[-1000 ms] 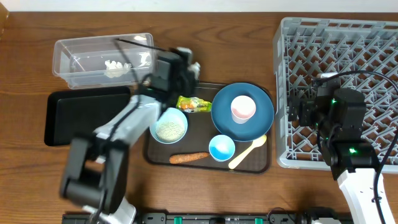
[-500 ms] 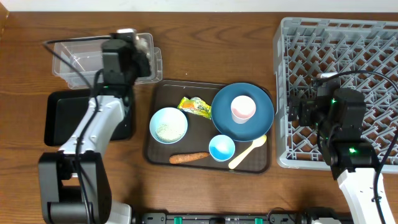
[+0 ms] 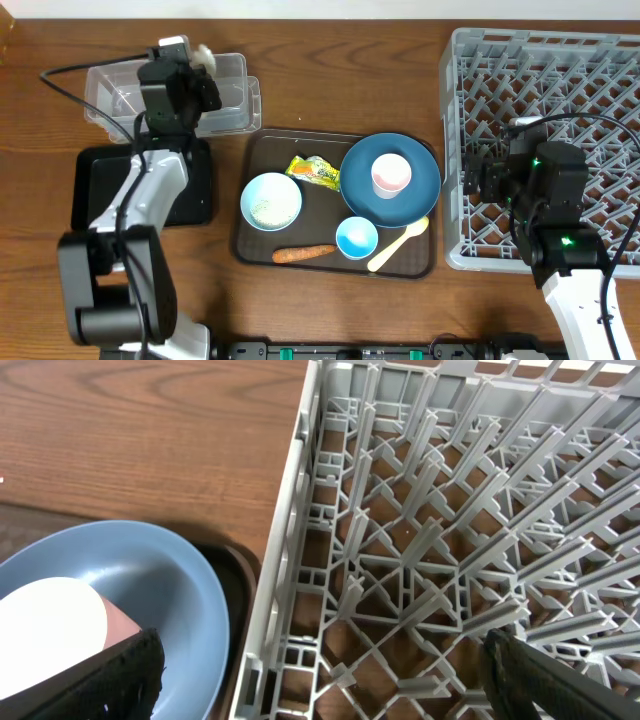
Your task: Sort waste into correct bins and load items into the dishwasher rack
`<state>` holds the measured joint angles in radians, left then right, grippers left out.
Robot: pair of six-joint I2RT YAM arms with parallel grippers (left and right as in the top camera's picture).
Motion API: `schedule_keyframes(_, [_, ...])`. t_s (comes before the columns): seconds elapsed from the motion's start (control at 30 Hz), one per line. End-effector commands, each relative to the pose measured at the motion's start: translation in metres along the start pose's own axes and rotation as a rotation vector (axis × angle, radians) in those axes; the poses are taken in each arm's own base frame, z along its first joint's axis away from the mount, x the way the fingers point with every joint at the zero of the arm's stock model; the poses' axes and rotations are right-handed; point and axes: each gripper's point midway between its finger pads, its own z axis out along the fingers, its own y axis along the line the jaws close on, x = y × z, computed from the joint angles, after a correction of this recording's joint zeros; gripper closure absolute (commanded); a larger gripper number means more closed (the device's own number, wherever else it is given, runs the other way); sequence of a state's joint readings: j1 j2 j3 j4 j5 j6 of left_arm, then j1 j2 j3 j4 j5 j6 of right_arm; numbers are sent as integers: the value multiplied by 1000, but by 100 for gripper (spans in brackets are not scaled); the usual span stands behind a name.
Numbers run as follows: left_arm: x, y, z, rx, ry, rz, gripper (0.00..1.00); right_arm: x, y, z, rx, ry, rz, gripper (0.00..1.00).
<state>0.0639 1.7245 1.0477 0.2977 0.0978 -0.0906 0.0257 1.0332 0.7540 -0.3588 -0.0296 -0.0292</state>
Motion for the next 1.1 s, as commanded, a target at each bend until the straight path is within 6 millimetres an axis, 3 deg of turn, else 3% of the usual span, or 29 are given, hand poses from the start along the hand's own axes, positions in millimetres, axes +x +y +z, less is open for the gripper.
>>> schedule_keyframes(0.0, [4, 4, 8, -10, 3, 2, 51, -7, 3, -2, -9, -14, 13, 1])
schedule_keyframes(0.1, [-1, 3, 8, -6, -16, 3, 43, -7, 3, -2, -9, -14, 13, 1])
schedule_keyframes(0.2, [-7, 1, 4, 1, -29, 4, 41, -7, 3, -2, -9, -14, 14, 1])
schedule_keyframes(0.33, [0, -24, -6, 96, 24, 11, 41, -7, 3, -1, -9, -12, 13, 1])
schedule_keyframes(0.43, [28, -55, -17, 179, 146, 26, 41, -6, 3, 0, -9, -6, 14, 1])
schedule_keyframes(0.63, [103, -108, -42, 257, 423, 92, 41, -3, 3, 3, -9, 6, 14, 1])
schedule_keyframes(0.77, [132, -139, -58, 309, 510, 150, 36, -2, 3, 4, -10, 10, 14, 1])
schedule_keyframes(0.87, [144, -148, -60, 303, 526, 187, 33, -2, 3, 4, -9, 10, 14, 1])
schedule_keyframes(1.07, [163, -146, -57, 277, 576, 205, 29, -2, 3, 4, -9, 10, 14, 1])
